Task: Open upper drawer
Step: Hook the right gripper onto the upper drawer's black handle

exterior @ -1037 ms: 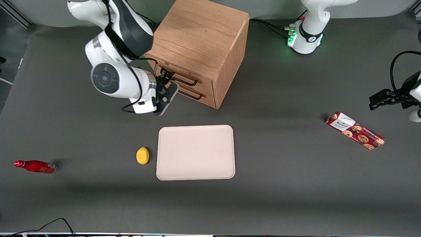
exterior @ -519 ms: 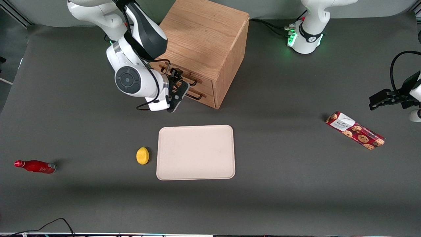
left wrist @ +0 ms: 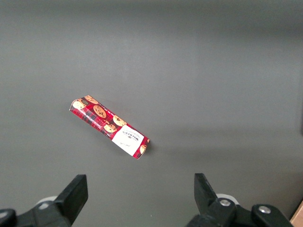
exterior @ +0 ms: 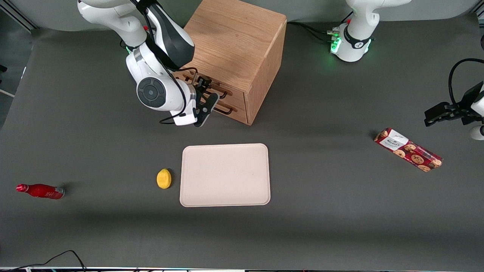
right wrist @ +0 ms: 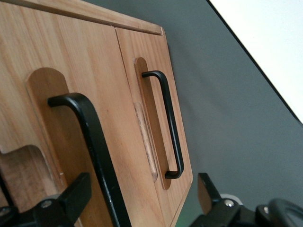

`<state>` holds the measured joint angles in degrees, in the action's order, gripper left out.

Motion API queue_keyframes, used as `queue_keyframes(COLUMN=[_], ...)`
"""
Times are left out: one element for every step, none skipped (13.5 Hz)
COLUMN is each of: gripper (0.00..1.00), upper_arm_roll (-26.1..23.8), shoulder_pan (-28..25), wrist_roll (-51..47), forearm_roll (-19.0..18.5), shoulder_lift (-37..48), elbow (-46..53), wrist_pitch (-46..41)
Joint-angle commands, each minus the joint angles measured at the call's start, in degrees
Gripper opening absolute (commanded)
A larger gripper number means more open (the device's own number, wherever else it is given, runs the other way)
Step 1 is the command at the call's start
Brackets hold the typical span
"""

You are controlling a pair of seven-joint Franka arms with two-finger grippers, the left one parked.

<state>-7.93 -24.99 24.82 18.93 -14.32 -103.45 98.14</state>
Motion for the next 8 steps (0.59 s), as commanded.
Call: queue_keyframes(gripper=[1.00, 1.00, 1.00, 1.00, 1.00, 1.00, 1.00, 1.00], upper_arm_roll=[-1.1, -1.1, -1.1, -1.1, -1.2, -1.2, -1.2, -1.2], shoulder_pan=[1.2, 1.4, 1.4, 1.3, 1.3, 1.3, 1.3, 1.3], wrist_roll=[1.7, 1.7, 1.8, 1.8, 1.8, 1.8, 1.8, 1.8], forearm_roll=[1.6, 1.5, 1.5, 1.5, 1.5, 1.5, 1.5, 1.5], shoulder_lift=[1.6, 1.4, 1.1, 0.9, 0.8, 0.8, 0.7, 0.2], elbow=[-2.6, -2.6, -2.9, -3.4, -3.9, -4.1, -4.1, -4.1], wrist_pitch=[0.9, 1.3, 1.7, 2.5, 2.8, 2.8, 2.8, 2.9])
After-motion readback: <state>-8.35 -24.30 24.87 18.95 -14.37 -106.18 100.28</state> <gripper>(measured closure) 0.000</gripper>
